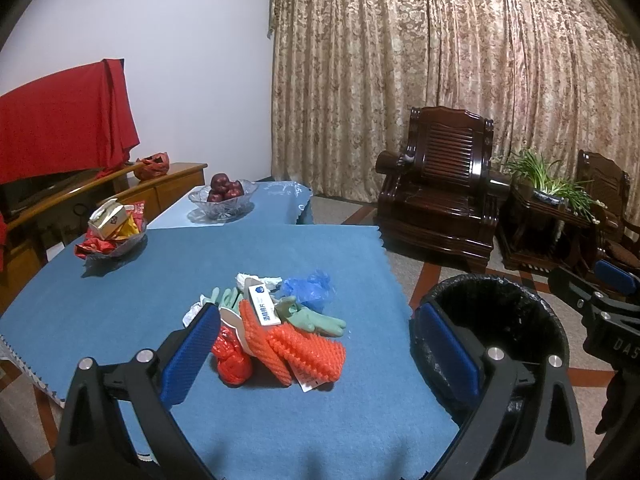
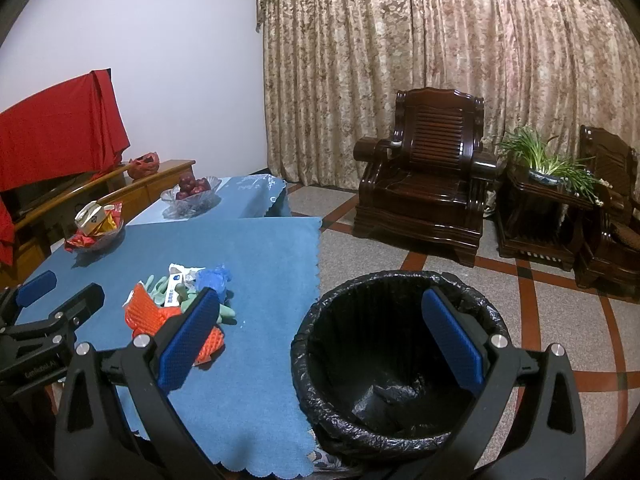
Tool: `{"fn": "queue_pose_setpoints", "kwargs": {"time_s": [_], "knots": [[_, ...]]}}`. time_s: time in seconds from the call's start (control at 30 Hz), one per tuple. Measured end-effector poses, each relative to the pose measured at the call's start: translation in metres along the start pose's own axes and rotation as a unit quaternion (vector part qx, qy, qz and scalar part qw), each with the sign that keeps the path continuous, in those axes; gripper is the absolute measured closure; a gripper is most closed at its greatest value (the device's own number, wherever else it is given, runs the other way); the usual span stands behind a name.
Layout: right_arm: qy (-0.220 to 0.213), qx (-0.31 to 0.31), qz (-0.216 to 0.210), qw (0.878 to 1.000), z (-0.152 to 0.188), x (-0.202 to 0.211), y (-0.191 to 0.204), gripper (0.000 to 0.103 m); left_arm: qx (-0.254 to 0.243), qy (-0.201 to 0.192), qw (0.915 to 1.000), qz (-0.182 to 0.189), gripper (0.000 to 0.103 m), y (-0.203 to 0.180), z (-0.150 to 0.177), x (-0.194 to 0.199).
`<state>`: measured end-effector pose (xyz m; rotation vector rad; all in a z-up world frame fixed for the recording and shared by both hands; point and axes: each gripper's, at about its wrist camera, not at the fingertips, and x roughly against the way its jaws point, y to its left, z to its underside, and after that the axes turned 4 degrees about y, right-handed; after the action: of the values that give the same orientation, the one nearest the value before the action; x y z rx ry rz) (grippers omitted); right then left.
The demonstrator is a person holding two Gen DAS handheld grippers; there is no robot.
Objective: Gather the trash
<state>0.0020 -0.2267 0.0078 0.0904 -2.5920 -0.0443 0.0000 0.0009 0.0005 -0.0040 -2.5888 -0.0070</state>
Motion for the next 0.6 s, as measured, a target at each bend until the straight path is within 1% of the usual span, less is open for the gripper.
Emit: {"fn": "queue_pose_setpoints", "kwargs": {"time_s": [0.6], "knots": [[0.002,0.000,0.001,1.000,-0.0017,0.0003,-0.0027,0.005,-0.001,0.000,1.0000,-0.001,0.006,-0.0010,0.0004,0.0003]]}}
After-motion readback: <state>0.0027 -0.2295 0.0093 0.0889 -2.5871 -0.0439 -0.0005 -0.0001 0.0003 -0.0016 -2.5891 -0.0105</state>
